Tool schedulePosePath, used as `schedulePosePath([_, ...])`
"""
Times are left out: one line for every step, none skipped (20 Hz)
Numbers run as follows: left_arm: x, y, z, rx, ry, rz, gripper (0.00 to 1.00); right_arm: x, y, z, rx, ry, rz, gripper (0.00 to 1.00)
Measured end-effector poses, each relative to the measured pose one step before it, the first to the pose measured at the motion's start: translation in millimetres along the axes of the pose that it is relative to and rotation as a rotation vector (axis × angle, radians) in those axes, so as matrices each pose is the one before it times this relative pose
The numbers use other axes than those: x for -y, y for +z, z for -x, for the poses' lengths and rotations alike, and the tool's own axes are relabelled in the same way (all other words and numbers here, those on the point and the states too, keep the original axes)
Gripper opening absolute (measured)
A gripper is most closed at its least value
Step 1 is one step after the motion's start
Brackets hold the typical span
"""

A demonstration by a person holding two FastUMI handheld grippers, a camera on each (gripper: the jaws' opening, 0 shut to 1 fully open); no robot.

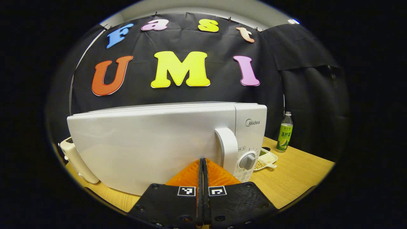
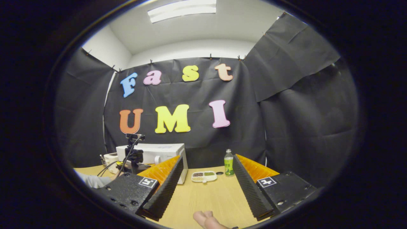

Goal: Open the microwave oven with the left hand, put the food in, and close the microwave oven.

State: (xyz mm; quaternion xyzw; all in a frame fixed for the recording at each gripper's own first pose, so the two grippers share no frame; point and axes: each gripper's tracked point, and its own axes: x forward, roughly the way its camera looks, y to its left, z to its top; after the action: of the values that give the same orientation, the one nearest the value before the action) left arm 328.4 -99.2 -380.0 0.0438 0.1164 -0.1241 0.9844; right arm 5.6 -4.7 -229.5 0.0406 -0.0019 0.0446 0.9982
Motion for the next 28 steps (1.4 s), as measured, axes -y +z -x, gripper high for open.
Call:
schedulePosePath([1.75, -3.56, 1.45, -0.00867, -0.01053, 0.00989, 0.01, 0.53, -1.22, -1.19, -0.00295, -0.00308, 0.00001, 0.99])
schedulePosePath([0.77, -2.64, 1.73, -0.00465, -0.00598, 0.00508, 0.01, 2.95, -3.50, -1.84, -0.00673, -0.00904, 0.00141, 0.99])
schedulePosePath([-0.53, -1.49, 3.05, -0.00270, -0.00590, -0.00133, 0.01, 1.74, -3.16, -1.51, -0.00856, -0.00723, 0.00348, 0.99])
schedulePosePath([0.15, -2.81, 3.91, -0.00447, -0.00466, -0.00571, 0.01, 1.33, -3.37, -1.21, -0.01098, -0.00602, 0.00022, 0.99])
schedulePosePath([0.40, -2.64, 5.27, -0.00508, -0.00599, -0.00557, 0.01, 0.03, -1.34, -1.02, -0.00737, -0.00397, -0.00301, 0.99])
schedulePosePath([4.83, -5.60, 5.91, -0.01430, -0.02258, 0.00321, 0.01, -0.06, -0.50, -0.77, -0.00346, -0.00324, -0.00198, 0.99])
schedulePosePath([4.72, -3.96, 8.75, -0.01081, -0.01928, 0.01661, 0.00, -0.95, -1.09, -0.84, -0.00195, 0.00169, -0.00046, 0.99])
schedulePosePath([5.50, -5.03, 9.14, -0.01221, -0.02581, 0.01438, 0.37, -1.95, -0.24, -0.06, -0.00164, 0.00145, -0.00144, 0.91])
schedulePosePath([5.57, 0.67, 12.49, 0.01201, -0.02357, 0.01192, 0.74, -0.67, -2.19, -1.00, -0.00358, -0.00276, -0.00107, 0.99])
schedulePosePath([1.08, 4.20, 10.20, 0.01113, -0.00082, 0.00944, 0.82, -1.18, -1.37, -0.76, -0.00481, -0.00282, -0.00013, 0.99])
schedulePosePath([-2.73, 3.45, 12.08, 0.00581, 0.02217, -0.00180, 0.90, -1.44, -2.39, 0.72, -0.00915, -0.00193, 0.00111, 0.99])
schedulePosePath([-4.96, 3.03, 14.92, 0.00514, 0.02881, -0.00494, 0.93, -1.07, -2.21, 0.69, -0.00847, -0.00210, -0.00086, 0.91])
schedulePosePath([-6.31, 5.80, 14.57, 0.00685, 0.04309, -0.00893, 0.96, -2.29, -1.48, 0.50, -0.00823, 0.00049, -0.00161, 0.92])
schedulePosePath([-1.81, 3.62, 13.79, -0.00196, 0.02020, -0.00565, 0.96, -1.25, -1.34, 1.06, -0.00835, -0.00050, -0.00453, 0.92])
schedulePosePath([2.51, 8.25, 16.97, 0.01172, -0.00377, -0.00101, 0.96, -0.57, -1.56, 1.69, -0.00972, -0.00164, -0.00773, 0.92])
schedulePosePath([3.41, 11.82, 17.75, 0.02573, 0.00029, -0.00264, 0.95, -1.17, -1.60, 1.28, -0.01083, -0.00123, -0.01044, 0.92])
schedulePosePath([-2.73, 15.53, 18.39, 0.03520, 0.02245, 0.00361, 0.95, -0.48, -0.74, 0.77, -0.01101, -0.00516, -0.00856, 0.92])
schedulePosePath([-4.57, 13.61, 18.42, 0.02662, 0.01752, 0.01067, 0.95, 2.21, 0.23, 1.24, -0.01819, -0.01539, -0.00773, 0.99])
schedulePosePath([0.61, 12.11, 16.40, 0.01532, 0.01255, 0.00500, 0.95, 1.03, 1.93, 0.67, -0.01448, -0.01550, -0.01048, 0.99])
schedulePosePath([1.22, 10.09, 18.54, 0.01187, 0.01434, 0.00406, 0.95, -1.71, 5.51, 2.07, -0.00927, -0.00525, -0.01744, 0.99])
schedulePosePath([-0.72, 12.00, 17.34, 0.00897, 0.02045, 0.00139, 0.95, -4.77, 5.21, 2.23, -0.01060, 0.00560, -0.01900, 0.99])
schedulePosePath([-3.97, 12.01, 18.47, 0.01214, 0.02765, -0.00378, 0.95, -7.05, 6.63, 2.27, -0.00913, 0.01977, -0.01560, 0.99])
schedulePosePath([-2.88, 14.09, 18.24, 0.01578, 0.02129, -0.00393, 0.95, -7.06, 8.22, 3.12, -0.00557, 0.02270, -0.01459, 0.99])
schedulePosePath([-3.56, 16.00, 17.45, 0.01535, 0.01901, 0.00006, 0.95, -4.33, 9.17, 2.83, 0.00137, 0.01771, -0.01486, 0.99])
schedulePosePath([-6.75, 14.84, 17.32, 0.01405, 0.02716, 0.00823, 0.95, -1.86, 9.35, 3.27, 0.00750, 0.00748, -0.01263, 0.99])
schedulePosePath([-6.12, 12.45, 16.99, 0.01129, 0.02139, 0.01140, 0.94, -2.23, 11.18, 2.91, 0.01102, 0.00488, -0.00874, 0.99])
schedulePosePath([-2.57, 11.88, 15.28, 0.01231, 0.01024, 0.00843, 0.95, -4.16, 11.56, 2.81, 0.01505, 0.00549, -0.00534, 0.99])
schedulePosePath([-2.38, 11.79, 13.44, 0.01195, 0.00234, 0.00506, 0.95, -3.33, 10.99, 3.25, 0.01440, 0.00572, 0.00364, 0.99])
